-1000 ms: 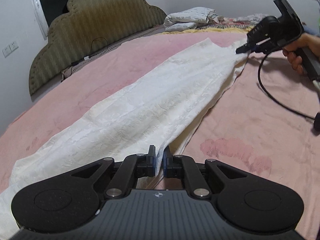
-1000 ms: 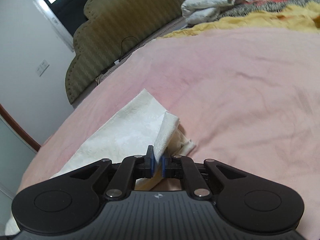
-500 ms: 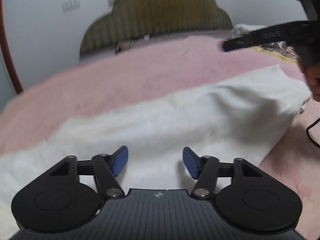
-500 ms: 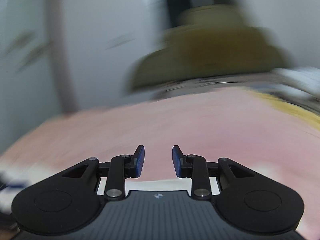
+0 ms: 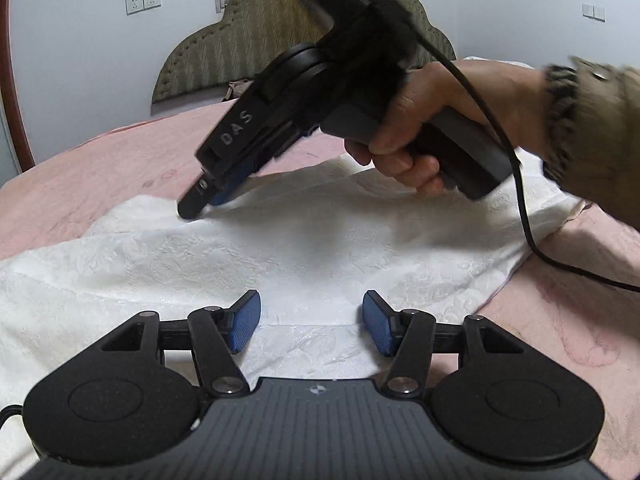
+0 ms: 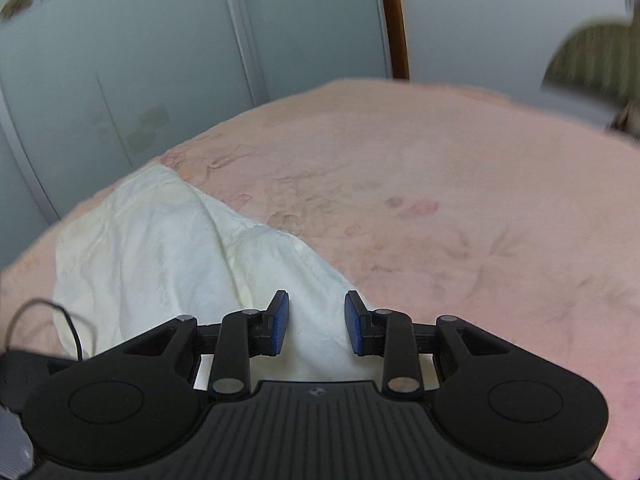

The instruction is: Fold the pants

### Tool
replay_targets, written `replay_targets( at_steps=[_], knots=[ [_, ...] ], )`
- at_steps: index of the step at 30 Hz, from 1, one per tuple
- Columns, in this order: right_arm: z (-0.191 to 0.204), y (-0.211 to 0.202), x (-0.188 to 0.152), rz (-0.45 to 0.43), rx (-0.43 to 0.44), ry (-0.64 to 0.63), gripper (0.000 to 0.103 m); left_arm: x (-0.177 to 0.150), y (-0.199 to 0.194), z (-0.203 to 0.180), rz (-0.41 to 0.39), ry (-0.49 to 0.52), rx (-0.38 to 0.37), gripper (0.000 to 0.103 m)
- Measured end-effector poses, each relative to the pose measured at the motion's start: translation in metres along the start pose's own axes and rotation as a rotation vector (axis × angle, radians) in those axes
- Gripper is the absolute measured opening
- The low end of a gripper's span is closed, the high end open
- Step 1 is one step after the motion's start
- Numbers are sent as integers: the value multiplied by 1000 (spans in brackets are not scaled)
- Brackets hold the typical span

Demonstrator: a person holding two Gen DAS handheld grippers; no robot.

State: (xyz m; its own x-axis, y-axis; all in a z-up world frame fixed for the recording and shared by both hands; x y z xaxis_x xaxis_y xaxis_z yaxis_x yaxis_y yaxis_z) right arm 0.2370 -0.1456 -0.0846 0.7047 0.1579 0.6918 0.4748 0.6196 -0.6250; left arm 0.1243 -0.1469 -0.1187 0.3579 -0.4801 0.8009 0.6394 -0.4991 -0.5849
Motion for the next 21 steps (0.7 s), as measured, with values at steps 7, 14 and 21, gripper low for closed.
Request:
replay_targets(
  at_steps=[7, 14, 21],
  knots=[
    [-27, 17, 3, 141, 149, 88, 33, 0, 0, 2, 3, -14, -12, 64],
    [11, 36, 9, 136, 173, -78, 56, 1, 5, 8, 4, -20, -16, 65],
    [30, 46, 25, 51, -7, -189, 7, 1, 7, 11, 5, -22, -15, 66]
  ],
)
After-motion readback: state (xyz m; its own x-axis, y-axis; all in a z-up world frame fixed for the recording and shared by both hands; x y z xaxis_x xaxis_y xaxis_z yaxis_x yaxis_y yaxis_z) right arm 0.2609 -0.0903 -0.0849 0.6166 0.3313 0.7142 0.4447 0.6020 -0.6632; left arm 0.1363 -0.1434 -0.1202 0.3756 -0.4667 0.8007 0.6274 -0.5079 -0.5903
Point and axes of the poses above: each gripper's, at about its wrist camera, not at the fingertips, and y roughly the way its jaws point, z to its left, x to its top, the point moved 10 cm from there along y, roughly the way its jaws point, and after that the axes turned 3 degrees about y, right-handed, at the moved point
